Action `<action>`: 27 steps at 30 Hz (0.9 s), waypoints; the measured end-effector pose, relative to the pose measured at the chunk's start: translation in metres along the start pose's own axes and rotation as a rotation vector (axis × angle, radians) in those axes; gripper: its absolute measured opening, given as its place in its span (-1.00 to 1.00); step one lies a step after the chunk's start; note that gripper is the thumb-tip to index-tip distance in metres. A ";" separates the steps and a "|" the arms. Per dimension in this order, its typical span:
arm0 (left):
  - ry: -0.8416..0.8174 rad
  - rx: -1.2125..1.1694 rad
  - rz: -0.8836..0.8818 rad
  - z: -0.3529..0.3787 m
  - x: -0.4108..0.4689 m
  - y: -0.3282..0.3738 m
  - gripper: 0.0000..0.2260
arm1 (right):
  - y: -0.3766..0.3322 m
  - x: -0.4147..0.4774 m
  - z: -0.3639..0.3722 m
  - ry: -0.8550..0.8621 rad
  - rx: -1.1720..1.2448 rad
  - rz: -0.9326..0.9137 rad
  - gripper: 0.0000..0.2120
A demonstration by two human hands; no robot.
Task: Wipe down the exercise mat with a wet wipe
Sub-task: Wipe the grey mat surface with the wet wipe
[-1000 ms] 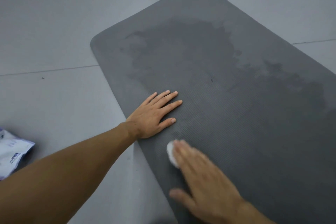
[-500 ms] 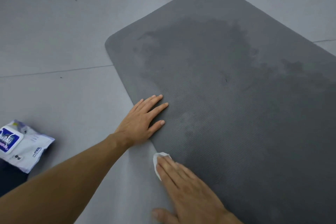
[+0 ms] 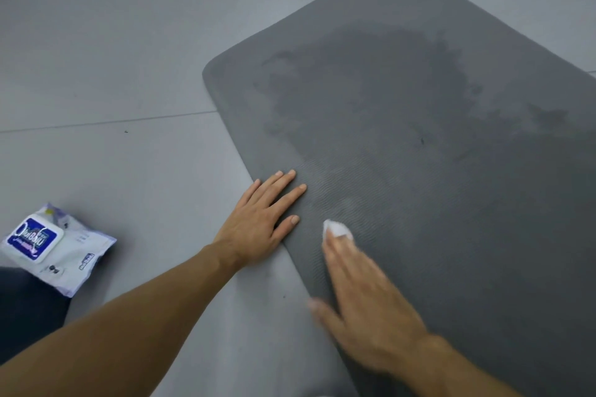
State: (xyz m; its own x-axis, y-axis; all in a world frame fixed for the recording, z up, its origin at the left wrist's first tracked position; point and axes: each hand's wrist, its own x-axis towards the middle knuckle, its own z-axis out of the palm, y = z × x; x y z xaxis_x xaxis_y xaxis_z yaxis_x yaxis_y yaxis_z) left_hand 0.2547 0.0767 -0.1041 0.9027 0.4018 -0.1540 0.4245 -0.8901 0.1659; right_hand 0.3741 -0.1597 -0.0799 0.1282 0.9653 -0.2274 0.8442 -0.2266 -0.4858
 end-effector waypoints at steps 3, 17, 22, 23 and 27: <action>0.004 0.008 0.004 0.001 0.000 0.001 -0.48 | -0.030 -0.016 0.011 -0.033 -0.079 -0.171 -0.15; 0.037 -0.004 0.008 0.002 0.000 -0.001 -0.49 | 0.014 -0.013 -0.018 0.023 0.012 0.042 -0.09; 0.031 0.001 0.005 0.003 -0.001 0.000 -0.49 | -0.045 -0.027 0.021 -0.035 -0.050 -0.207 -0.29; 0.030 0.001 0.006 0.003 -0.001 0.000 -0.49 | -0.047 -0.027 0.020 -0.017 -0.063 -0.216 -0.29; 0.026 0.002 0.005 0.000 -0.002 -0.001 -0.49 | -0.012 -0.018 -0.010 0.130 0.008 -0.113 -0.21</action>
State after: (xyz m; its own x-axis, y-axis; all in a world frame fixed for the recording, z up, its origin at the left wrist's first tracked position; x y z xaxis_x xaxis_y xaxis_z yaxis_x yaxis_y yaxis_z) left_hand 0.2525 0.0771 -0.1039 0.9065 0.4025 -0.1277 0.4196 -0.8926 0.1650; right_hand 0.3671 -0.1731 -0.0619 0.0992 0.9933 -0.0600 0.8530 -0.1160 -0.5088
